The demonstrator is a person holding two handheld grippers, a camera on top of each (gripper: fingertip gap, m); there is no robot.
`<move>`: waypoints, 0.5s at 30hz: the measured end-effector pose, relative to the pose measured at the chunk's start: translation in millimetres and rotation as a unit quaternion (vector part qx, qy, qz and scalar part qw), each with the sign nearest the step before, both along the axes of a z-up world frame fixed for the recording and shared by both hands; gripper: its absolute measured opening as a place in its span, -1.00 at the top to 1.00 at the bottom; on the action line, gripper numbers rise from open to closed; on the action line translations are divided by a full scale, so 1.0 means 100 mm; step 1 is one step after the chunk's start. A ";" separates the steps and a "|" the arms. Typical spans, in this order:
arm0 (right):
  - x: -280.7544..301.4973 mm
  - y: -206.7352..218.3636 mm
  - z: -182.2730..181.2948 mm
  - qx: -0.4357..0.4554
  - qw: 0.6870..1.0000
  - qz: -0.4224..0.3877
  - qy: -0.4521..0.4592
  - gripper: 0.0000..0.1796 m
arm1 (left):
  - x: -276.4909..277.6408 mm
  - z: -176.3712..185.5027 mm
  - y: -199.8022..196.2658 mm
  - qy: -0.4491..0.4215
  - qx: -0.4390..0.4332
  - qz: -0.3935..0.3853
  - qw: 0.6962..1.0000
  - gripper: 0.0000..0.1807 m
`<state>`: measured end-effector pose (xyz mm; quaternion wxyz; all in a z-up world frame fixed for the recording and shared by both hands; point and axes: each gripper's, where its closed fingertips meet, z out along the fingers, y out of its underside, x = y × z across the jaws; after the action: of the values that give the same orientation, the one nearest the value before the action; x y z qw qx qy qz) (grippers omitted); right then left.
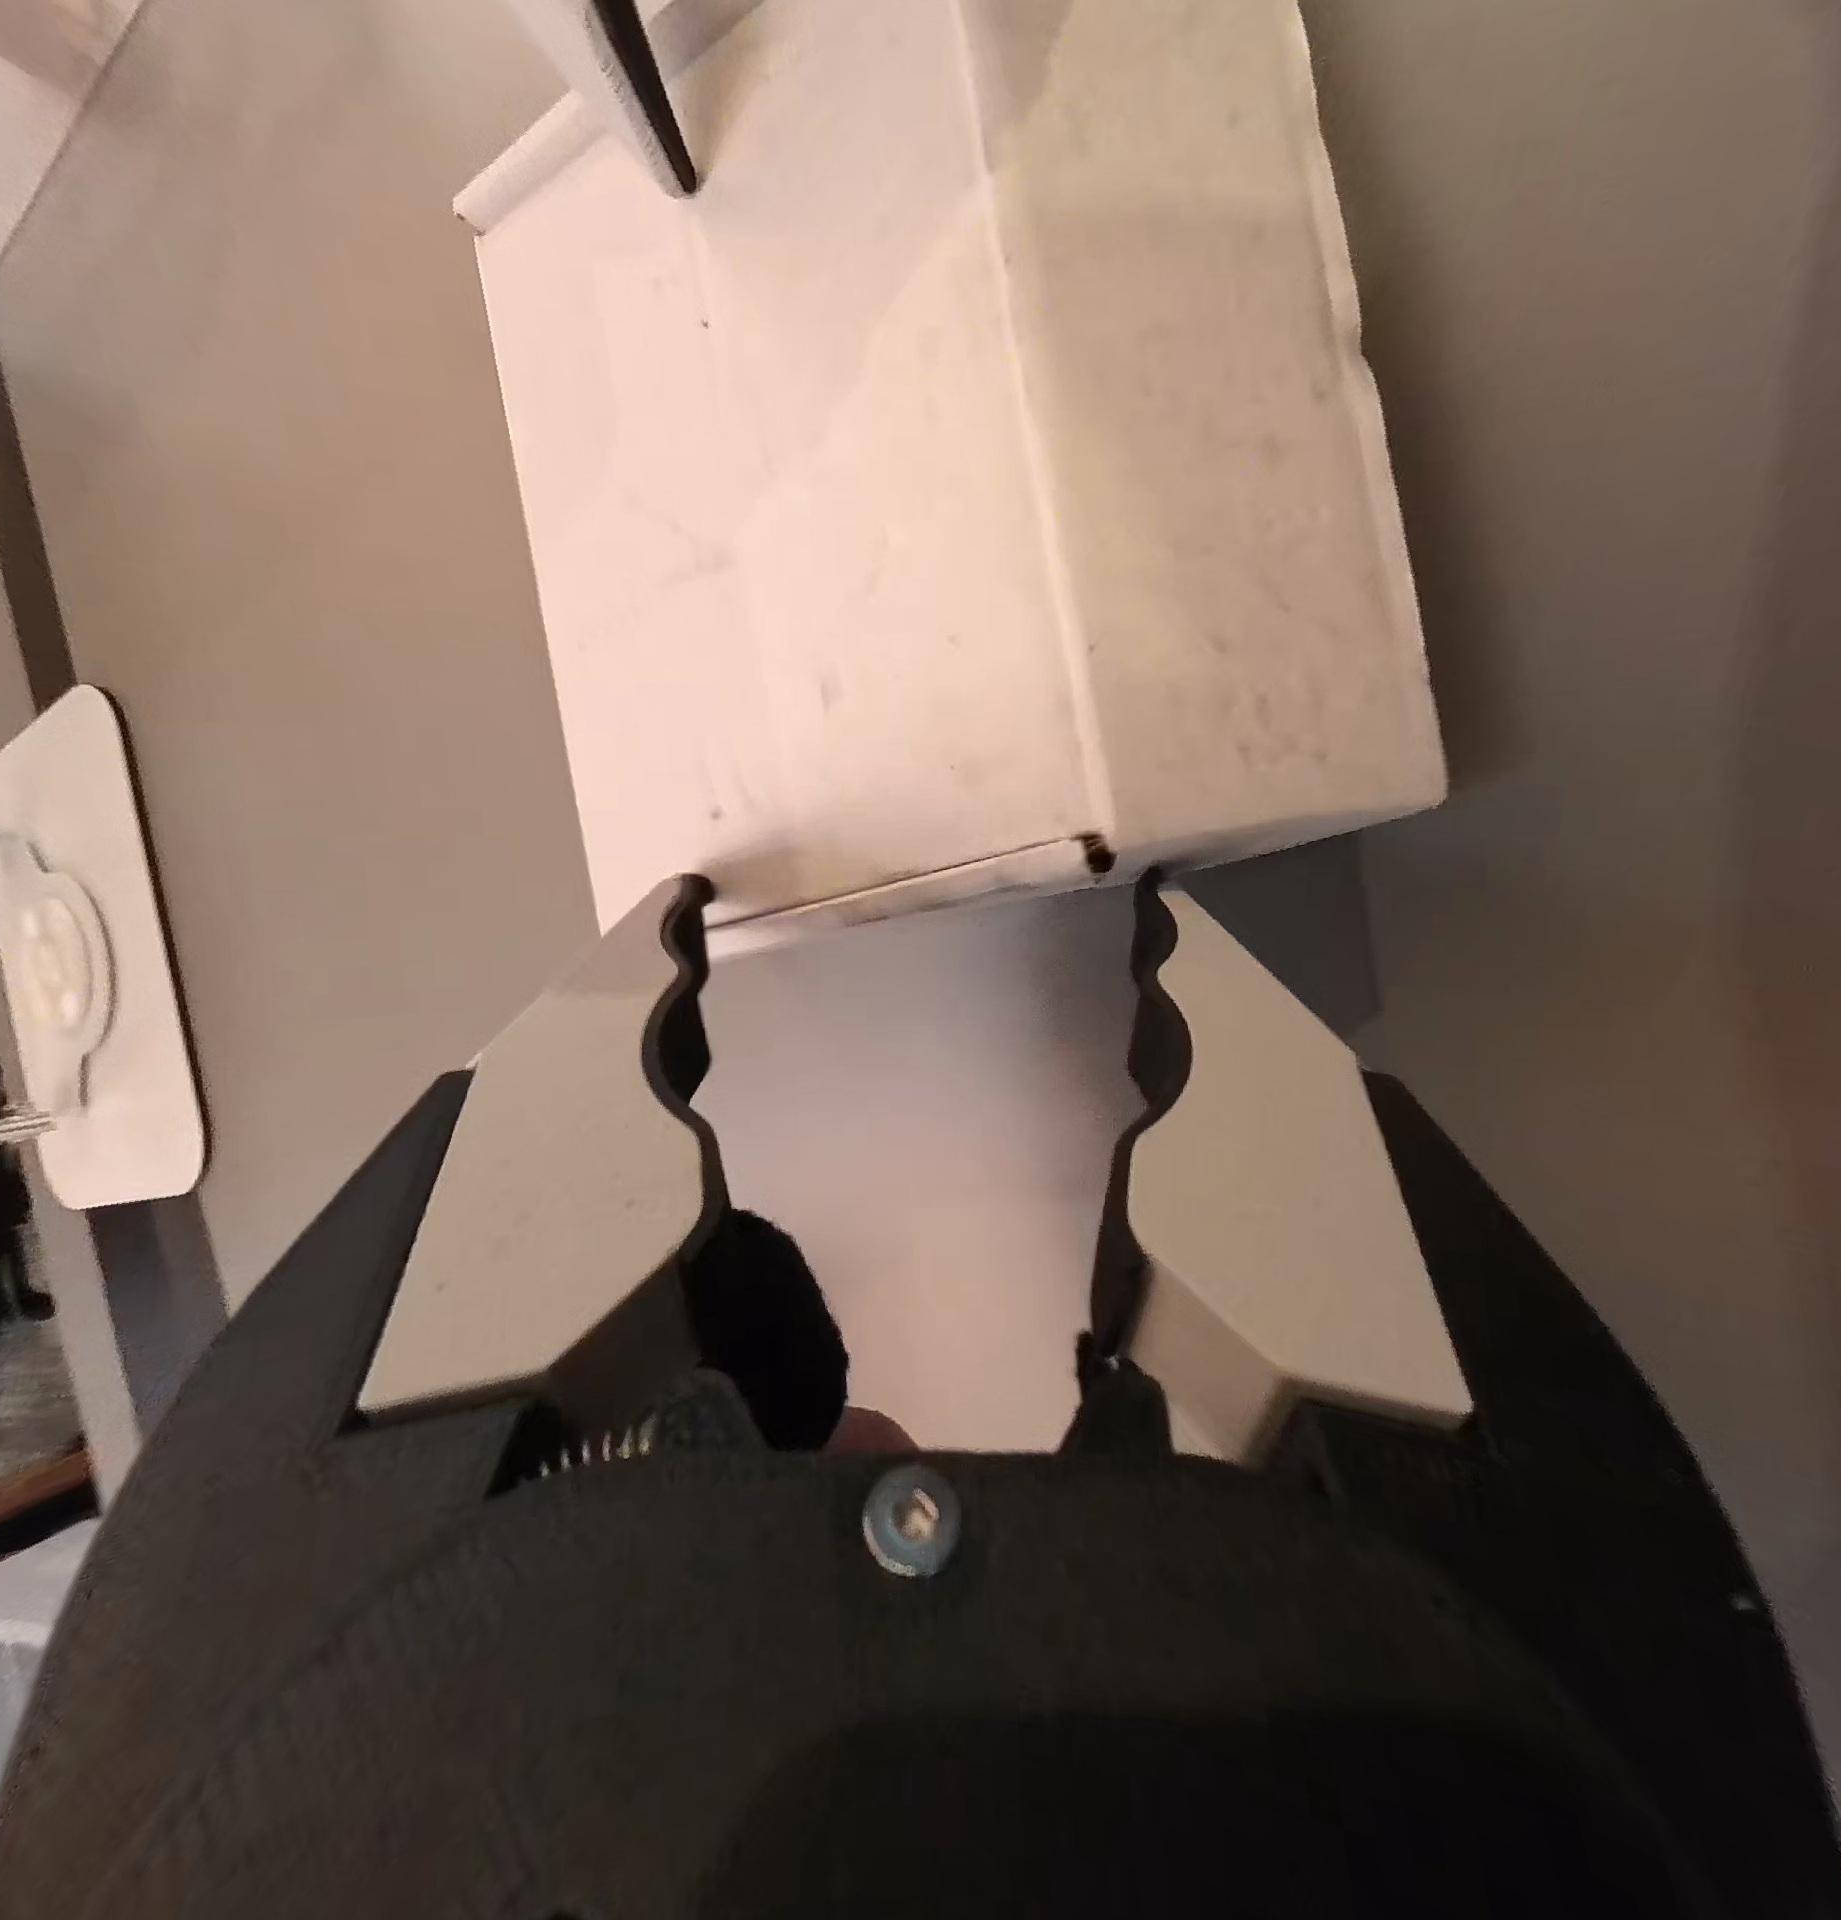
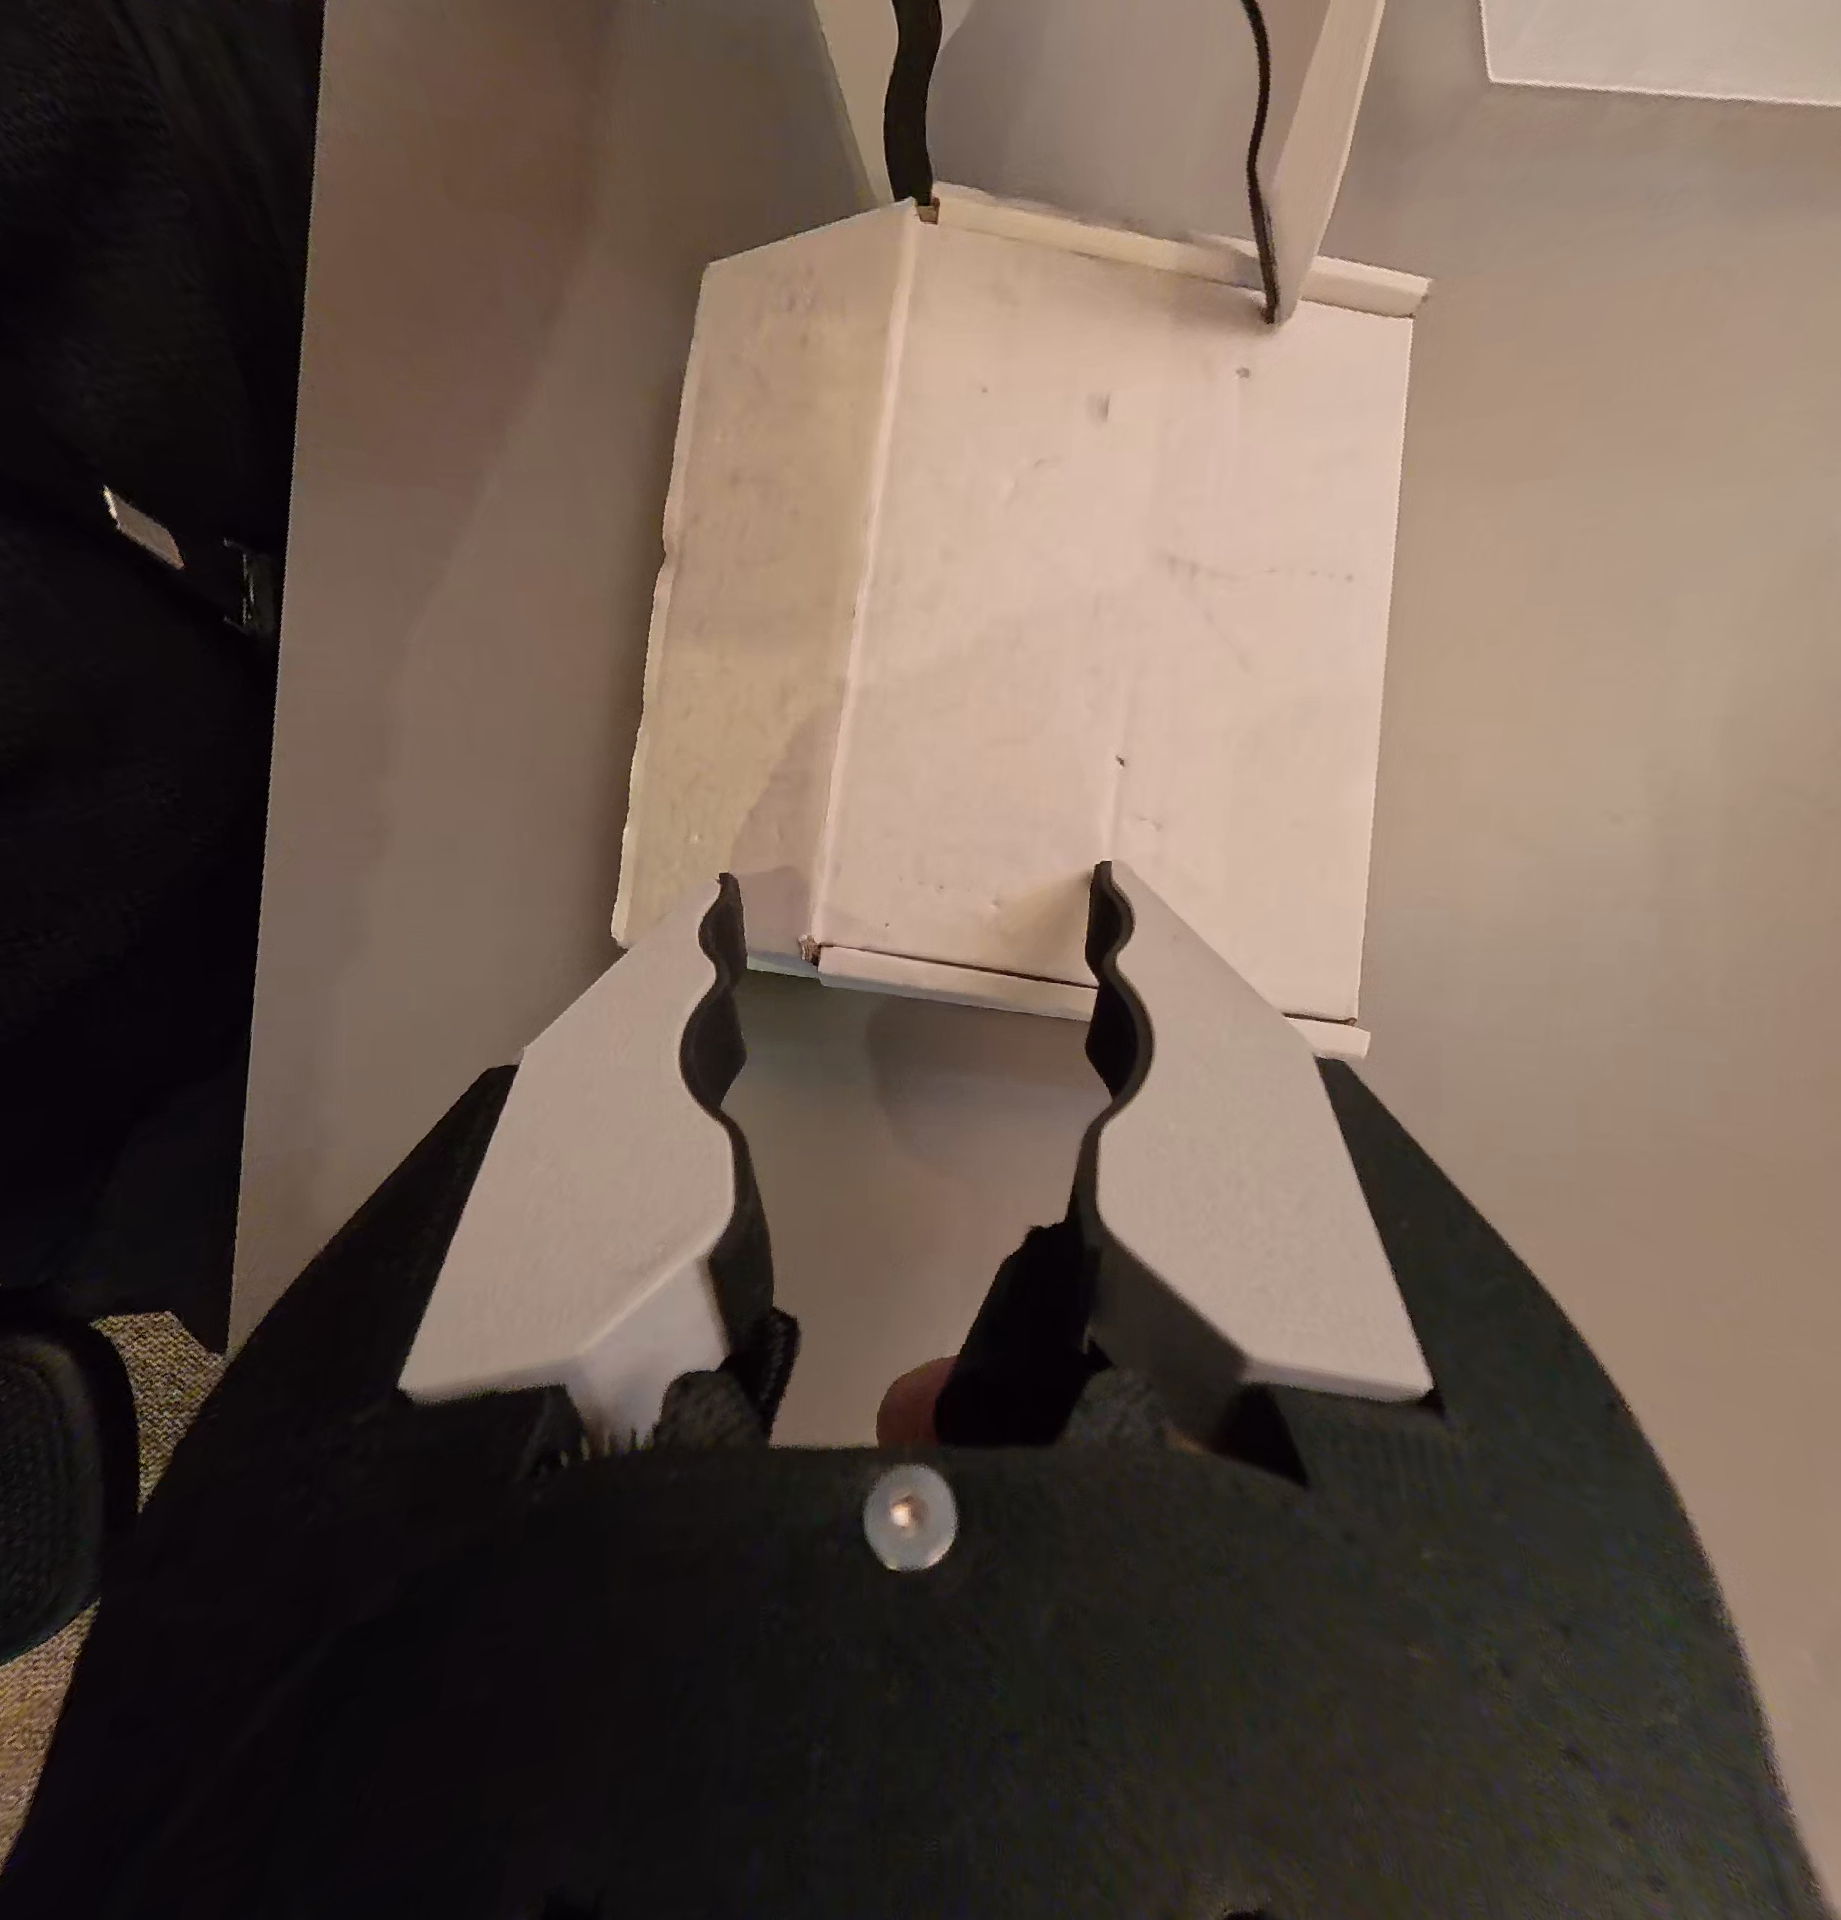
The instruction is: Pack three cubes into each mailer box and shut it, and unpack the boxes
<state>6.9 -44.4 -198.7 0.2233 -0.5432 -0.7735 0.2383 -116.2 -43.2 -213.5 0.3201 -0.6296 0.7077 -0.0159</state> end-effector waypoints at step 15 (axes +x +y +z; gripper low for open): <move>0.00 0.01 0.00 -0.013 1.000 0.008 -0.015 0.27 | 0.08 0.03 -0.11 -0.065 -0.104 0.013 0.992 -0.11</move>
<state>6.5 -43.9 -198.9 0.2032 -0.5430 -0.7780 0.2420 -107.8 -53.9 -210.7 0.2987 -0.6663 0.6716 -0.1257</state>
